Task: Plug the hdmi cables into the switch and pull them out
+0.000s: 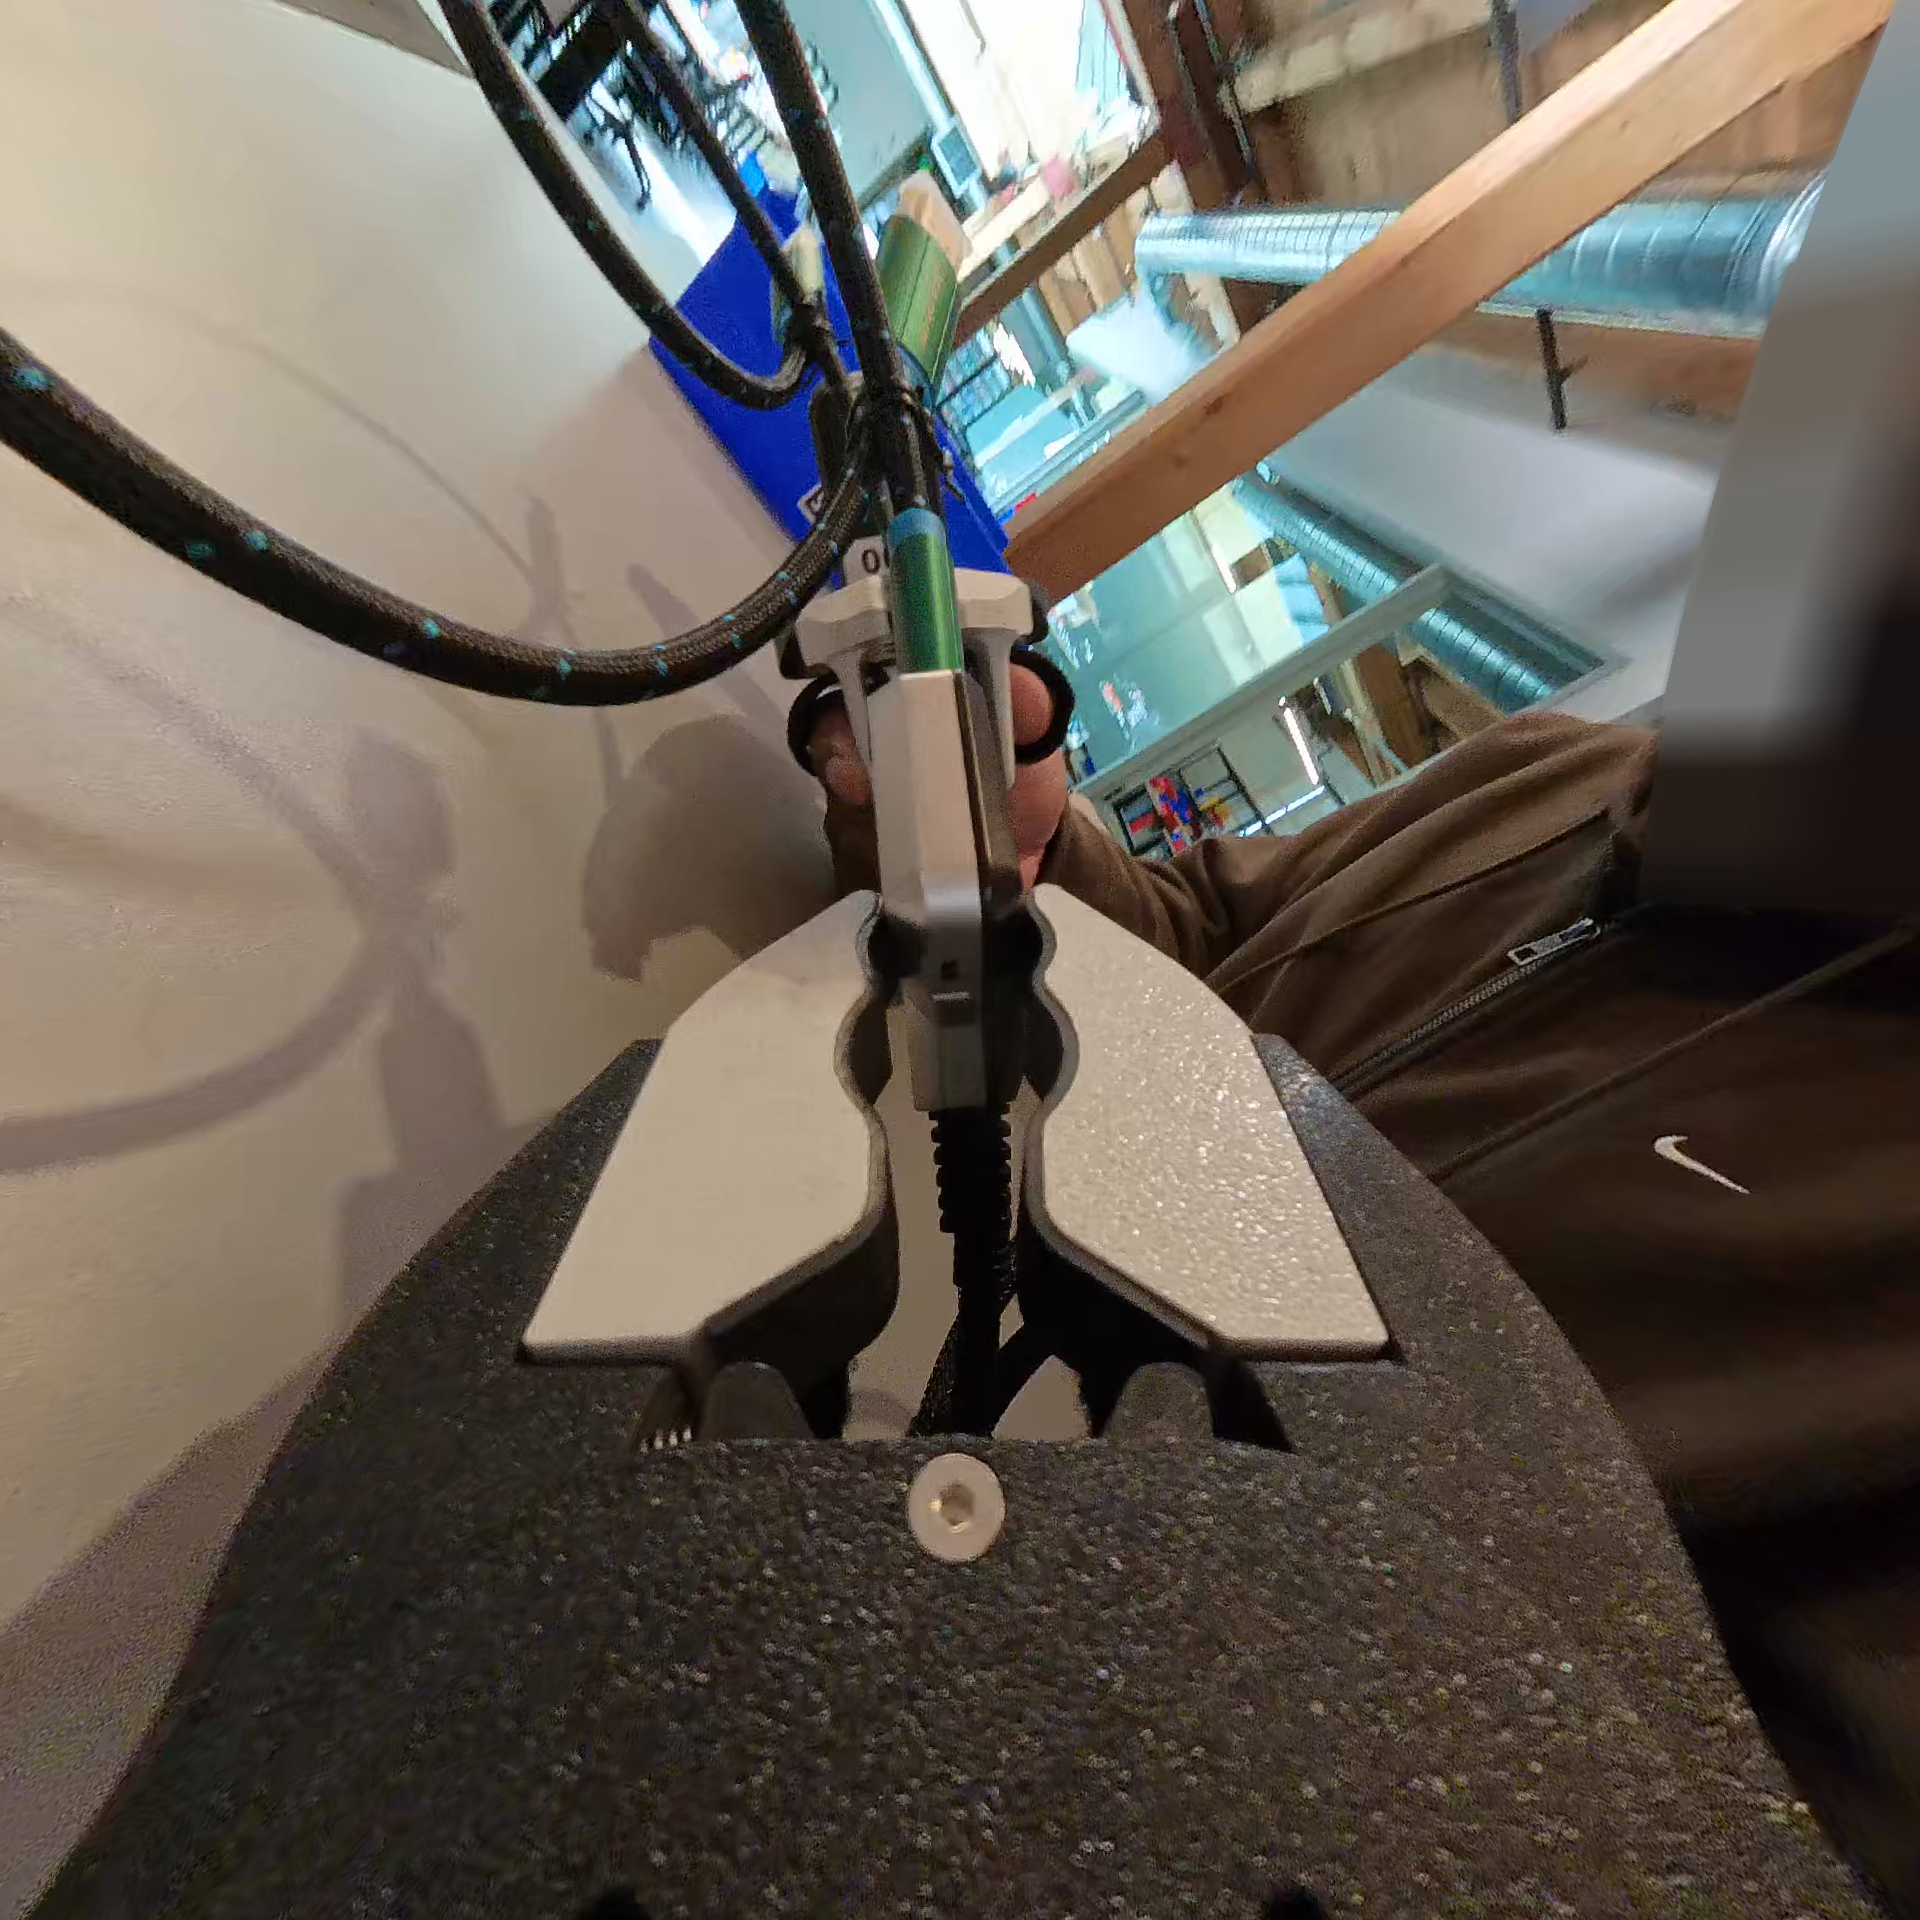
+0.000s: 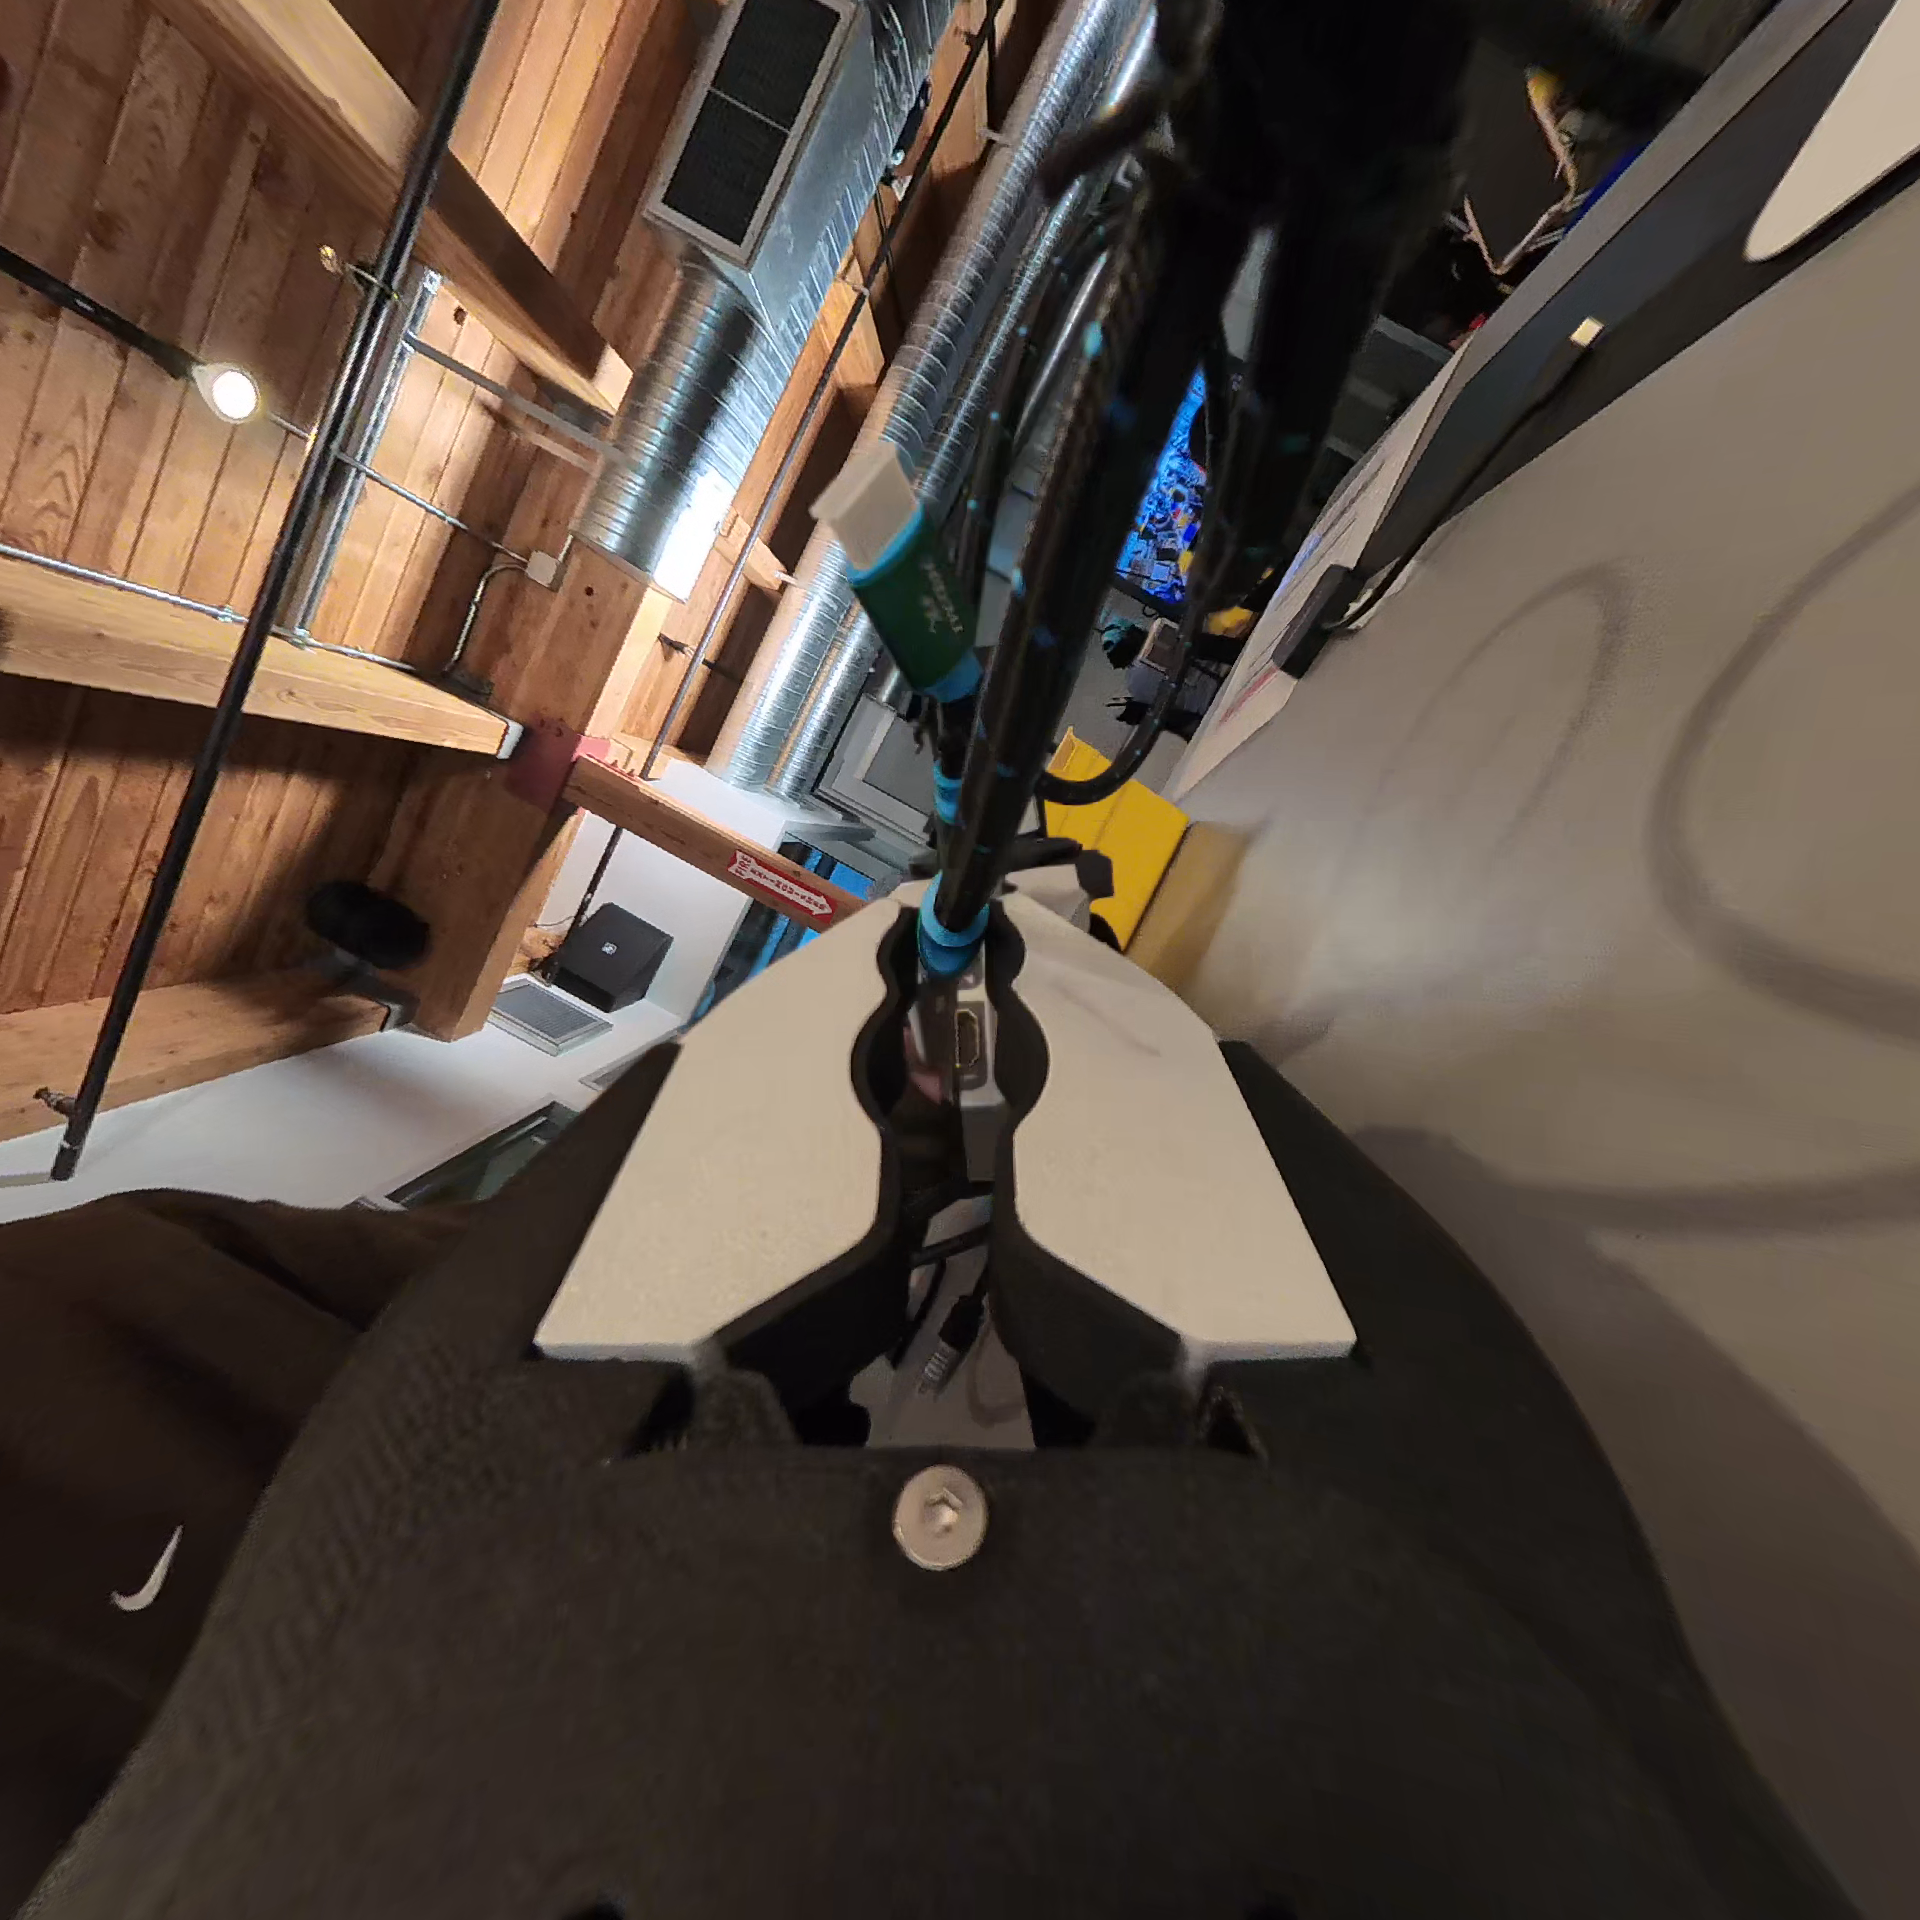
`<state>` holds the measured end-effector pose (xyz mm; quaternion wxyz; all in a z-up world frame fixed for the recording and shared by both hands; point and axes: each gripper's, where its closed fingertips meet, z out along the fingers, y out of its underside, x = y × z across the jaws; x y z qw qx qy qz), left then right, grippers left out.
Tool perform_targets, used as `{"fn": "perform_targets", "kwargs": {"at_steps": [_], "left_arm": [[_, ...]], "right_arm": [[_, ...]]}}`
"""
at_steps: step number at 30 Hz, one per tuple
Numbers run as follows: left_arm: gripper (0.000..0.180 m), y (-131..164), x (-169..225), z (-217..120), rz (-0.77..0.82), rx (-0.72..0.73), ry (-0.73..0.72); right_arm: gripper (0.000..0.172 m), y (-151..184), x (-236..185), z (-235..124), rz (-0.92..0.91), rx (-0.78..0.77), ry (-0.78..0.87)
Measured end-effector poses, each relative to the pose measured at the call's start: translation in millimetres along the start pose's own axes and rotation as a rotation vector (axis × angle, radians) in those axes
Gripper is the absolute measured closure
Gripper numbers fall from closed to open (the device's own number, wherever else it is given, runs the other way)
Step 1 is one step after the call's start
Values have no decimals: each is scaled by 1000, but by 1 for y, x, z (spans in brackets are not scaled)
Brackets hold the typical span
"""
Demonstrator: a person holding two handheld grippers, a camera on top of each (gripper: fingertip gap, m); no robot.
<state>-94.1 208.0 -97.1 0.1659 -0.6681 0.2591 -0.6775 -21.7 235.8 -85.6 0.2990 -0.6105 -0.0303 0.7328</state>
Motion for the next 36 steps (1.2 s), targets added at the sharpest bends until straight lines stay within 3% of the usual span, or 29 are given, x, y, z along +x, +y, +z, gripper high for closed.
{"fn": "perform_targets", "kwargs": {"at_steps": [11,24,36], "left_arm": [[159,14,12,29,74,-34,-1],[159,13,19,33,46,-48,77],[159,12,16,34,51,-63,-1]], "right_arm": [[160,24,-10,11,-47,-134,-28],[161,31,-19,3,-155,-260,-71],[160,40,-15,3,-194,-328,-24]]}}
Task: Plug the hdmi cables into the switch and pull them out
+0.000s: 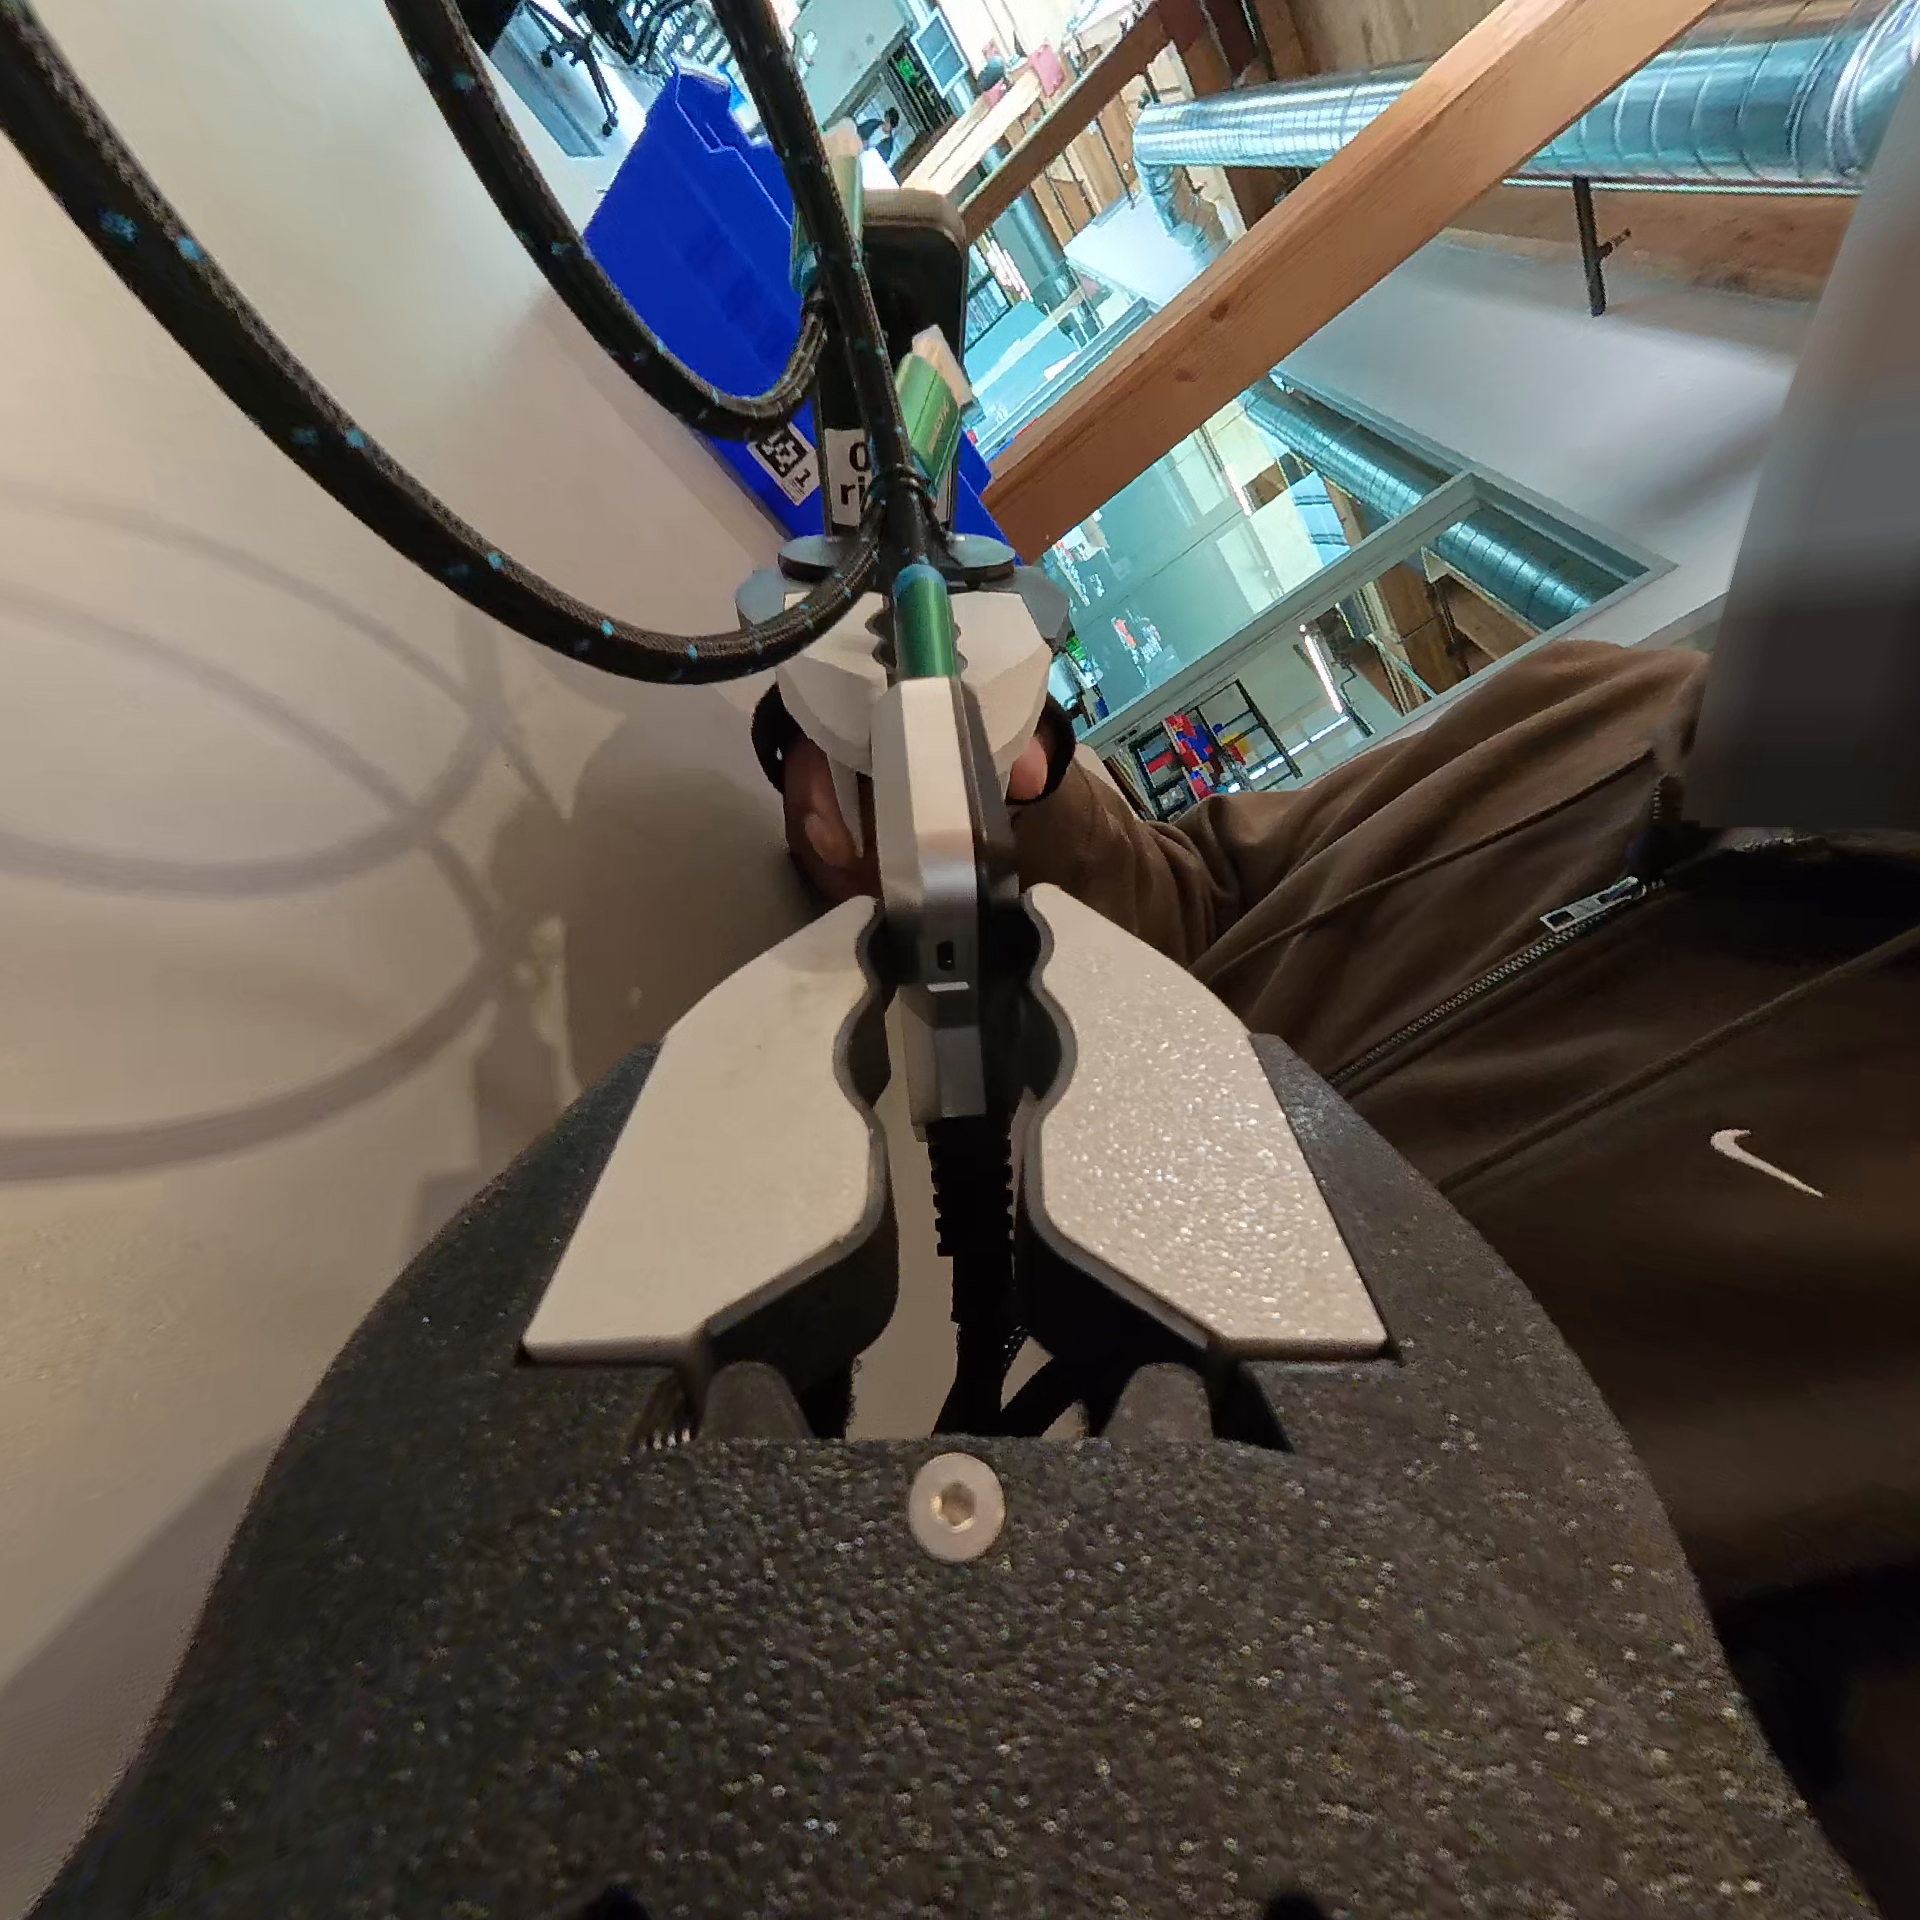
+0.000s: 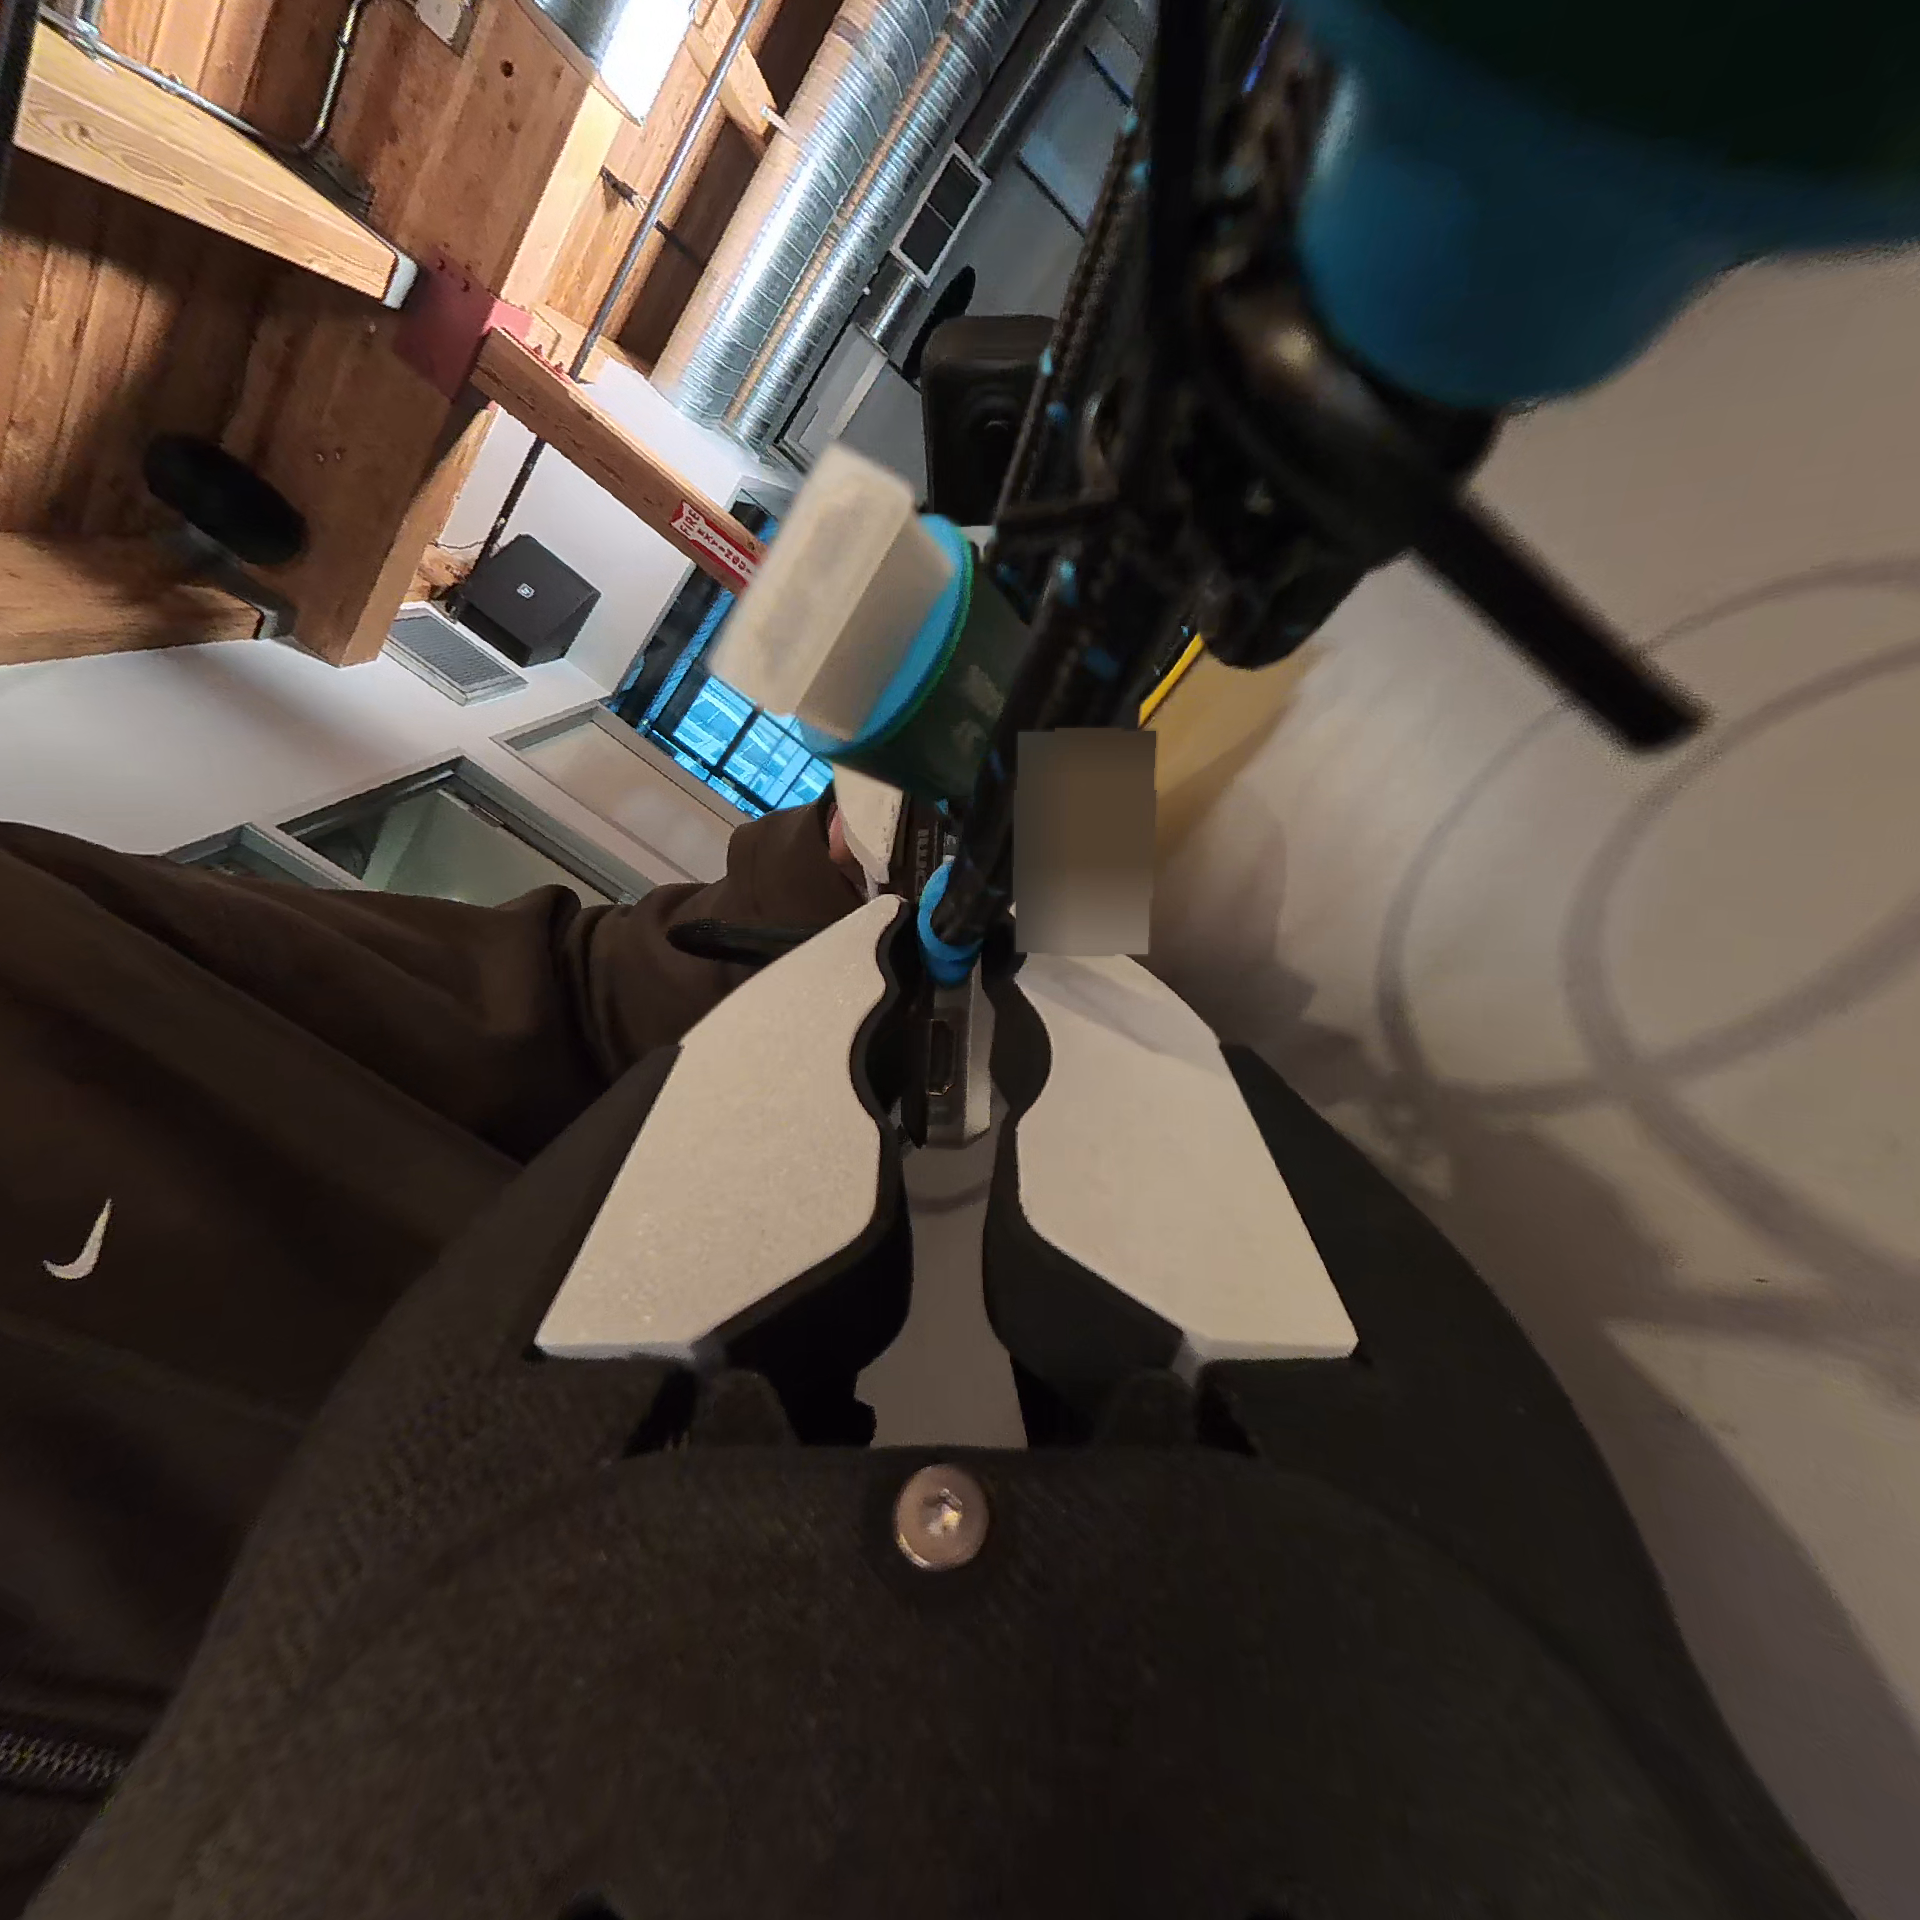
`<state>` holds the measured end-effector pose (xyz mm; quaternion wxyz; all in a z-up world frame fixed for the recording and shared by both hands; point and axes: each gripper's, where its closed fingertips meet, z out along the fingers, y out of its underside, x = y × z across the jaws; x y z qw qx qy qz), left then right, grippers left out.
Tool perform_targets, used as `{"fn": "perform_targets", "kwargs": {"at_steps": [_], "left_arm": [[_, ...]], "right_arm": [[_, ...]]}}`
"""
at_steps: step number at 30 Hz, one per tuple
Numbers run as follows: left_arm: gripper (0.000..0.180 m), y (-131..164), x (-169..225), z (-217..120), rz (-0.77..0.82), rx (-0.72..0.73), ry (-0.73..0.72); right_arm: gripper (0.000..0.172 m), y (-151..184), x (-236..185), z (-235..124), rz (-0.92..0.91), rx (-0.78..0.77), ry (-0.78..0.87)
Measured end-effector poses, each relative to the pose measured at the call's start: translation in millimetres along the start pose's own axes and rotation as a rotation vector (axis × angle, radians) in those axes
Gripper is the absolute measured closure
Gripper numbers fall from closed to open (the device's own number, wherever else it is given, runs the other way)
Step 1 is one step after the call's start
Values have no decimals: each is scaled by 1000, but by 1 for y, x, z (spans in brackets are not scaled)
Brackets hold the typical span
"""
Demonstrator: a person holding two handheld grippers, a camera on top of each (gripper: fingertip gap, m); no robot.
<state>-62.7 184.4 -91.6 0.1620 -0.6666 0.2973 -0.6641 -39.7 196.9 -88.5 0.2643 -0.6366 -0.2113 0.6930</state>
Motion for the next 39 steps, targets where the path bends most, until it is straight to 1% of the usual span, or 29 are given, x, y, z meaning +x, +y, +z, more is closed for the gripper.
{"fn": "perform_targets", "kwargs": {"at_steps": [6,9,13,17,20,22,23,24,27,29,30,32,34,36,39], "left_arm": [[159,-10,-1,2,-15,50,-29],[159,-5,-5,3,-25,22,-40],[159,-1,-22,3,-96,21,-69],[158,5,-45,-5,-186,4,-143],[158,17,-64,-8,-241,-79,-206],[158,21,-71,-4,-228,-139,-215],[157,19,-73,-1,-218,-157,-215],[156,17,-78,2,-196,-183,-244],[142,6,-99,5,-61,-279,-410],[135,-12,-112,-1,77,-298,-562],[132,-23,-112,-6,138,-284,-618],[128,-46,-102,-15,226,-219,-673],[129,-59,-85,-28,281,-160,-695],[129,-60,-68,-49,312,-138,-743],[129,-48,-41,-96,322,-119,-852]], "right_arm": [[159,-8,1,0,43,54,-7],[160,-4,6,-2,54,28,24],[155,2,28,-10,73,-20,193],[150,-3,53,-41,14,-51,399],[151,-16,59,-62,-88,-33,502],[153,-25,57,-66,-193,-11,543],[153,-29,53,-65,-242,3,552],[153,-32,50,-62,-285,15,555],[152,-35,43,-55,-382,40,555],[150,-35,44,-53,-415,52,556],[149,-35,45,-53,-421,57,554],[149,-34,47,-53,-421,58,545],[149,-33,50,-53,-410,50,548],[149,-31,51,-52,-410,40,552],[149,-27,55,-50,-411,10,570]]}}
